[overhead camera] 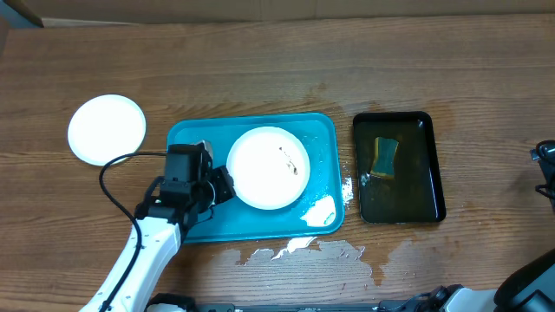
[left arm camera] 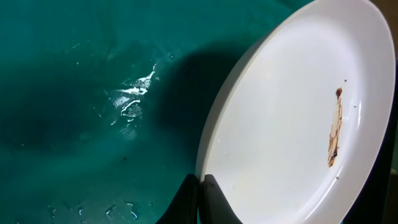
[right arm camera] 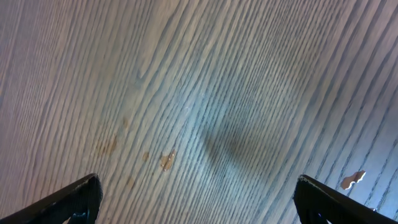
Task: Clean dirty plates on tray and stack at the side
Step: 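Grip the lower white plate's rim and slide it to the tray center, then reach the right gripper down to the sponge in the black tray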
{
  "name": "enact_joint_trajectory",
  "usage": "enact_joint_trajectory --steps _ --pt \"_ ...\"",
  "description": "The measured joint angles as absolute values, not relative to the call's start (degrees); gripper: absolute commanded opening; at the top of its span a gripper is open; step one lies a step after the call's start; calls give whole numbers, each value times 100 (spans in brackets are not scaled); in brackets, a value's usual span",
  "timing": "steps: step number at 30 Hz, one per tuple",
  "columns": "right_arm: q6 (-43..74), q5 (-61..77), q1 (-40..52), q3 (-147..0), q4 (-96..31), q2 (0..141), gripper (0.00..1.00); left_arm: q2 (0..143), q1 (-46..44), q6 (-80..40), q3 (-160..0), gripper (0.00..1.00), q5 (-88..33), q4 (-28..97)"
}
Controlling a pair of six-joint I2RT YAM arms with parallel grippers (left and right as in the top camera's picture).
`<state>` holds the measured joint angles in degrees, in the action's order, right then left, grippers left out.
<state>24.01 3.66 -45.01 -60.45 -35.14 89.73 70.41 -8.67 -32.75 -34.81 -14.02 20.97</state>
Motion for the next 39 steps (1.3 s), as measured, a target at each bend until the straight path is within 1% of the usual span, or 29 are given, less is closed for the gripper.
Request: enact_joint_trajectory --steps 8,18,24,26,27,29,30,36,39 --pt "2401 366 -4501 -6045 -3514 8973 100 7194 -893 -3212 -3697 4 -1328 2292" --pt "2403 364 -4501 -6045 -3514 8973 100 8646 -961 -2871 -5140 8 -1328 3214" --pt "2403 366 -4501 -6045 -3516 8973 100 9242 -1090 -2762 -5588 9 -1330 3286" --pt "2403 366 -4501 -6045 -3511 8973 100 9367 -1109 -2720 -5594 13 -1328 3267" --pt "2401 364 -4501 -6045 -3516 8973 100 9421 -1114 -2696 -5594 18 -1326 3258" --pt "2403 364 -4501 -6045 -3514 8973 100 9520 -1118 -2615 -5594 34 -1326 3258" --pt "2401 366 -4501 -6045 -3514 8973 100 9550 -1118 -2563 -5594 38 -1310 3258" --pt "2403 366 -4501 -6045 -3514 8973 100 9577 -1116 -2357 -5627 45 -1238 3358" --pt "2403 364 -4501 -6045 -3514 8973 100 9592 -1118 -2193 -5889 47 -1151 3938"
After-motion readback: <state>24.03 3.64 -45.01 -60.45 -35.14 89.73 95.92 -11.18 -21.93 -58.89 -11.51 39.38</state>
